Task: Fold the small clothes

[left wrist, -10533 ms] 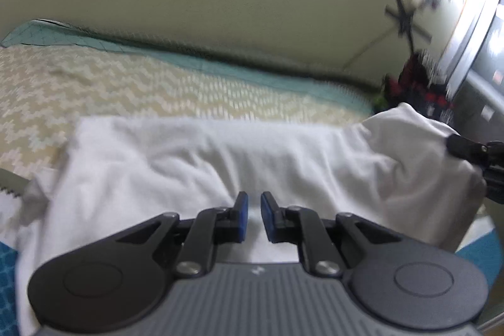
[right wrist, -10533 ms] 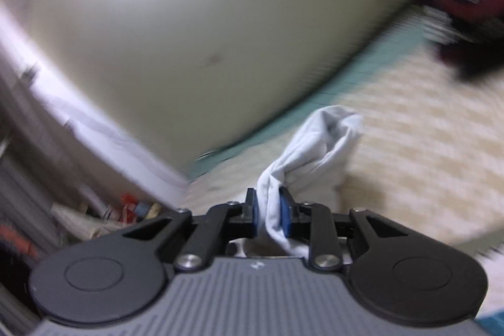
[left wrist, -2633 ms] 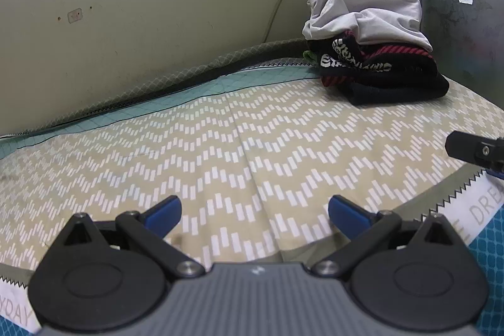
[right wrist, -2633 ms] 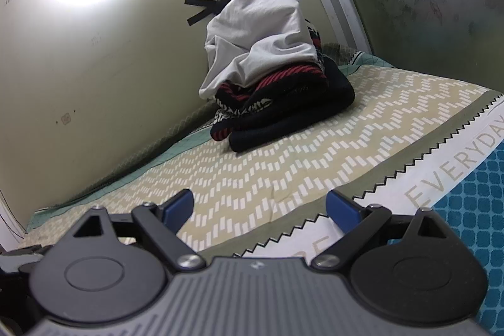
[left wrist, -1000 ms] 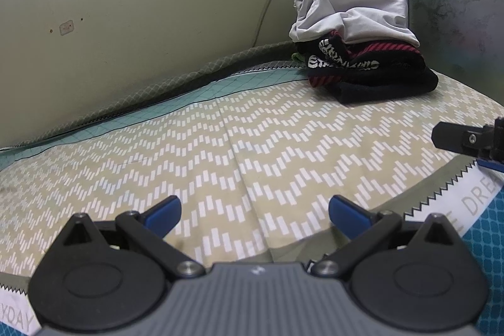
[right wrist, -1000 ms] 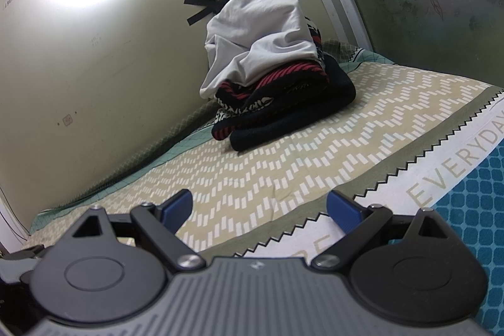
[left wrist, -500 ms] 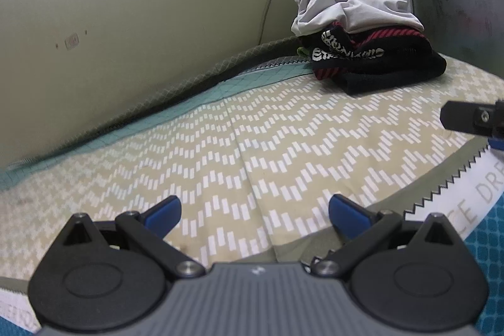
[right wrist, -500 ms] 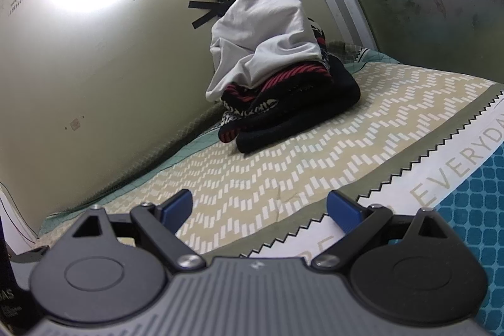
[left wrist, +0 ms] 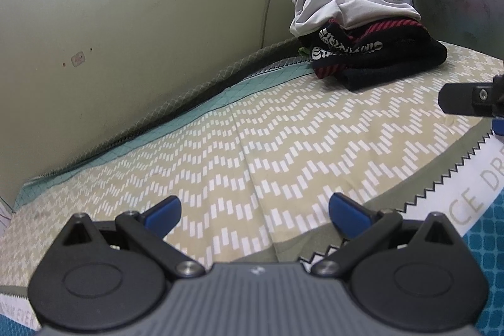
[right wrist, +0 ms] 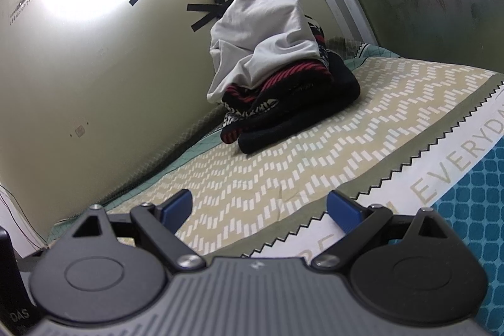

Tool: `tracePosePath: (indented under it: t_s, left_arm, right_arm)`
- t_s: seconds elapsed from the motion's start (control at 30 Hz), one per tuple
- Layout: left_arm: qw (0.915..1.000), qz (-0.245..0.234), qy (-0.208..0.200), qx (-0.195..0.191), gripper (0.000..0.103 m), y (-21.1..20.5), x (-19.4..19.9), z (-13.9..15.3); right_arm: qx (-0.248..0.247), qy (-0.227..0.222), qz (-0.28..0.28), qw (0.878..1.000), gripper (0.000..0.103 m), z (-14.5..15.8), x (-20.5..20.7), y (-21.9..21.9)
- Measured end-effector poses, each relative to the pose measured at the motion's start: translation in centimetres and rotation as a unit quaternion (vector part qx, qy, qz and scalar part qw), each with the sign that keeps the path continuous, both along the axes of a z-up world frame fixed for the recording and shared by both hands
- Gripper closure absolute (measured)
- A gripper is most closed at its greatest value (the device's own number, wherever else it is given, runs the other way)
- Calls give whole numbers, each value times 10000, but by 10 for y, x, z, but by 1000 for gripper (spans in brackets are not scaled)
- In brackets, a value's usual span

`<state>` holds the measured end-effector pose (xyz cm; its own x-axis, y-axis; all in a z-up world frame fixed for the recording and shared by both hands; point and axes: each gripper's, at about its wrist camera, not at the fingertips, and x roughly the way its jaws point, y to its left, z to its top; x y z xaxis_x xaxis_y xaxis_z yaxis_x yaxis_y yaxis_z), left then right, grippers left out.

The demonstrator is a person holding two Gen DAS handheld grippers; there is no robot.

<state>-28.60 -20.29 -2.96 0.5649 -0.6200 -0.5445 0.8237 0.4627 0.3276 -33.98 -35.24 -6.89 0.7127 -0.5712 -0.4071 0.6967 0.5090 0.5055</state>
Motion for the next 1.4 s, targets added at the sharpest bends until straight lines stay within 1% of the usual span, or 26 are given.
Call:
tracePosePath:
  t_s: [0.13,0.17,0.33,0.5,0.6,0.67,0.7,0.77,0.87,0.93,1.0,1.23,1.4]
  left_arm:
    - [9994,48,342,-82,0,3,8,1]
    - [9993,42,373,-85,0,3,8,1]
    - [9993,-6,353,-87,0,8,7,1]
    - [9990,201,344,-181,0,13,11,3]
    - [9990,250,267,-266,0,18,12,6]
    - [9992,240,149,-296,0,20,10,8]
    - [9991,323,60,-286,0,20,9,8]
    - [9989,431,-91,-168,0,18,6,10]
    - [9988,400,-262,39,0,14,0,11]
    - [9988,378,-323,33,0,15,-4,13]
    - [9990,355,-270,17,0,16,-5,16]
    - [9990,435,87,19,0,19,0,25]
    - [9986,407,340,-5,0,22,3,30]
  right_arm:
    - [-7,2,1,10000,13,0,0,0]
    - [-13,6,13,10000,13,0,0,1]
    - [-38,24,19,10000,13,0,1,0]
    - [-91,69,34,9999,13,0,2,0]
    - [-137,118,38,9998,13,1,4,1]
    - [-165,145,52,9997,13,1,6,0]
    - [-178,157,58,9997,13,1,6,-1]
    - [-200,179,62,9996,13,1,7,-1]
    - [-228,201,76,9995,13,1,8,-1]
    - [-243,207,83,9995,13,1,9,-1]
    - [-254,209,91,9994,13,1,9,-1]
    - [-259,185,109,9994,13,1,8,-2]
    - [-277,188,113,9994,13,2,8,-1]
